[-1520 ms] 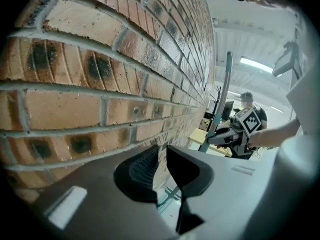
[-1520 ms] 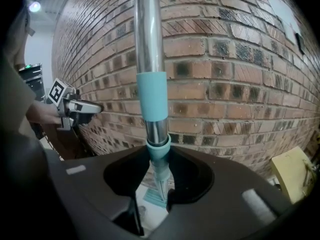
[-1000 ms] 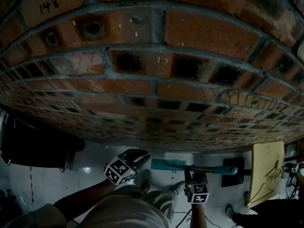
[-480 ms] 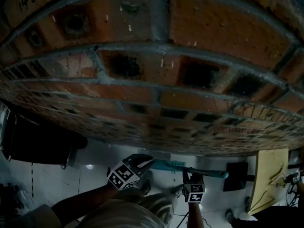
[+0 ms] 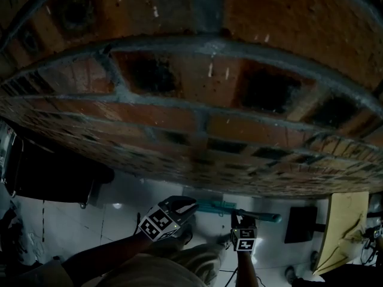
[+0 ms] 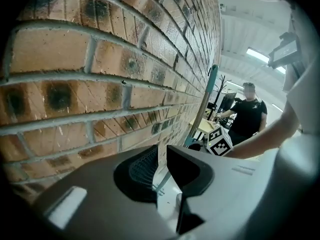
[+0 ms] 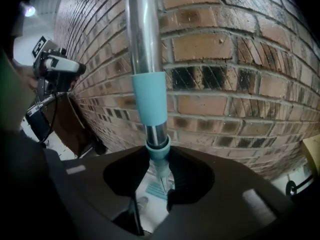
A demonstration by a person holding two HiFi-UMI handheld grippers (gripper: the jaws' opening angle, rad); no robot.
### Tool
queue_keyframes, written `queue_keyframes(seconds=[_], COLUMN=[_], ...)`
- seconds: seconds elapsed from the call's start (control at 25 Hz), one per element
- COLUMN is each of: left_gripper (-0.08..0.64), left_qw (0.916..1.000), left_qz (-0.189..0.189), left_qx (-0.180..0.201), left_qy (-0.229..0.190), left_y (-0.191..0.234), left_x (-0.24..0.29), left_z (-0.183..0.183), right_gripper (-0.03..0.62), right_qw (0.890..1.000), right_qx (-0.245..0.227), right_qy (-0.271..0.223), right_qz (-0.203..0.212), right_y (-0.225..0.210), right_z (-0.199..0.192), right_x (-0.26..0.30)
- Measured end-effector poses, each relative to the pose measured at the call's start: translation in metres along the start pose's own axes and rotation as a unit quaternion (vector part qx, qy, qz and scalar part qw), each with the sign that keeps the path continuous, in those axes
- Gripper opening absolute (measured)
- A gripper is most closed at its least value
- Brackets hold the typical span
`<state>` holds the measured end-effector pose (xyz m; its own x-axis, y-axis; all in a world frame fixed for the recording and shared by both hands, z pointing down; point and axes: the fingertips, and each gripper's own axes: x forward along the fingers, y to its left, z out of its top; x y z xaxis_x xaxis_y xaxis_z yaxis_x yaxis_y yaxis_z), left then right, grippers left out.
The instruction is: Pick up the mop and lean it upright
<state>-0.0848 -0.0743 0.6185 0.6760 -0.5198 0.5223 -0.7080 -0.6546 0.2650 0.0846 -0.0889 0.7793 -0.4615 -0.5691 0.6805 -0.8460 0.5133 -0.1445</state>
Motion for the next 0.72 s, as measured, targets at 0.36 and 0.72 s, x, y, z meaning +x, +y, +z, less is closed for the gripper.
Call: queue_keyframes(seconds=[0.36, 0.72], left_gripper=[0.075, 0.075], left_qw=[0.9999, 0.9997], left_qz=[0.004, 0.006], left_qx=[-0.005, -0.011], left_qy=[0.009, 0.018], left_y=[0.003, 0.001], left_x=[0.011, 0.022], left_z=[-0.01, -0.018], right_gripper=[0.127, 0.127], right_qw=[1.0, 0.999], right_qx=[0.006, 0.004], right_qy=[0.017, 0.036], right_qz=[0.006, 0.006], right_y=[-0.009, -0.016], right_z=[-0.024, -0.042], right_x=[0.03, 0.052])
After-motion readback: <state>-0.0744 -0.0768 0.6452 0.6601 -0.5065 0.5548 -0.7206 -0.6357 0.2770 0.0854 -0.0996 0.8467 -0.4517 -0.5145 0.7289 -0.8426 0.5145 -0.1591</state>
